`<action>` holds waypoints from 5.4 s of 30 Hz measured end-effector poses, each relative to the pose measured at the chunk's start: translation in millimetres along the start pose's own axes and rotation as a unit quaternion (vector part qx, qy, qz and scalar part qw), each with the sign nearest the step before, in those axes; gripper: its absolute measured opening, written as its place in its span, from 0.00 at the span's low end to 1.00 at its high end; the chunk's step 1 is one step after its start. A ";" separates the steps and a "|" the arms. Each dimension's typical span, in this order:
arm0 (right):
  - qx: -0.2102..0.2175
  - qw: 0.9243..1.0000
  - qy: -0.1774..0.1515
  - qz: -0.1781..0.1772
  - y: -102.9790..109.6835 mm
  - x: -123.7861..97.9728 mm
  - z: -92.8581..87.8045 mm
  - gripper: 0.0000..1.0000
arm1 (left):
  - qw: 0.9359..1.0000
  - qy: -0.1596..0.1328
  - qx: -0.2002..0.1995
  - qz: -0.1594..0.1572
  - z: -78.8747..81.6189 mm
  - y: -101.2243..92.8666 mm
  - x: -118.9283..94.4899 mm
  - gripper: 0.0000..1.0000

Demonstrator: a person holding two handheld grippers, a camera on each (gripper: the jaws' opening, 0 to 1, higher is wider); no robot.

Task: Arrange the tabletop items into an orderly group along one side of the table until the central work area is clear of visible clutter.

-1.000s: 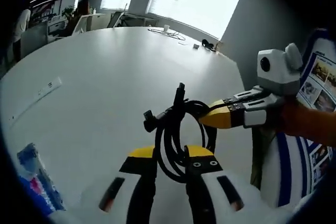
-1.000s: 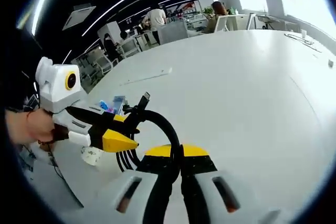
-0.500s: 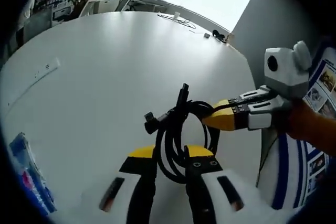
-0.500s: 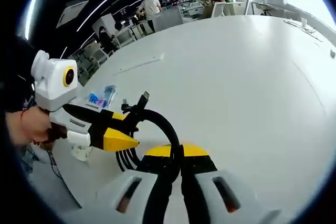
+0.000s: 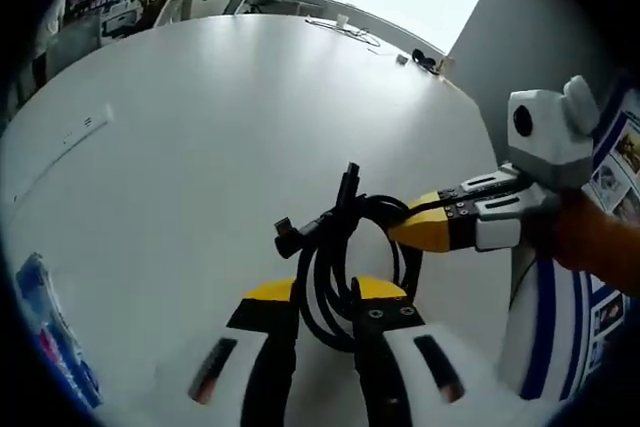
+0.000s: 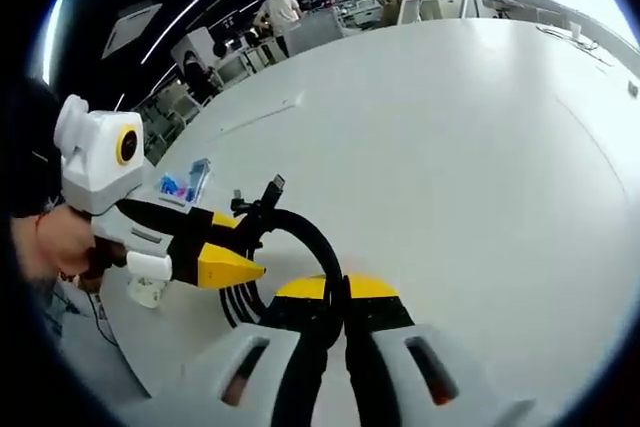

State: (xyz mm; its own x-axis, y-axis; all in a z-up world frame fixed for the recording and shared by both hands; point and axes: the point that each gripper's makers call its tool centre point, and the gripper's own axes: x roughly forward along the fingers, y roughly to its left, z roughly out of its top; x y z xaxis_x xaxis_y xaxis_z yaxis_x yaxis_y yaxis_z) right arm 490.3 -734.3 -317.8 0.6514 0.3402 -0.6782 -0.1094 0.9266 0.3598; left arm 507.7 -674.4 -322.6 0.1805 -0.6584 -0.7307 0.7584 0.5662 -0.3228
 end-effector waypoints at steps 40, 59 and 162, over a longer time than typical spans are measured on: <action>-0.046 0.998 -0.017 -0.033 -13.2 12.0 -3.2 0.16 | 1.000 -0.005 0.012 0.004 -5.8 10.0 4.9 0.32; -0.062 0.997 -0.031 -0.043 -18.4 1.6 4.4 0.28 | 1.000 -0.013 0.021 -0.013 -1.7 5.1 -3.9 0.48; -0.234 0.965 -0.069 0.098 136.1 -29.4 66.9 0.58 | 0.989 -0.129 -0.014 0.072 -48.6 75.3 -222.5 0.75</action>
State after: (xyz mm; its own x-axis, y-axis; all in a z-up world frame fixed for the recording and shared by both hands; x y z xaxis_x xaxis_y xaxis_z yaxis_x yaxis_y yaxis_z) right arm 506.5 -628.9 -206.0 0.6736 0.5214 -0.5238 -0.5464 0.8286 0.1221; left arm 494.2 -461.3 -213.6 0.4415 -0.6722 -0.5944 0.6965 0.6743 -0.2452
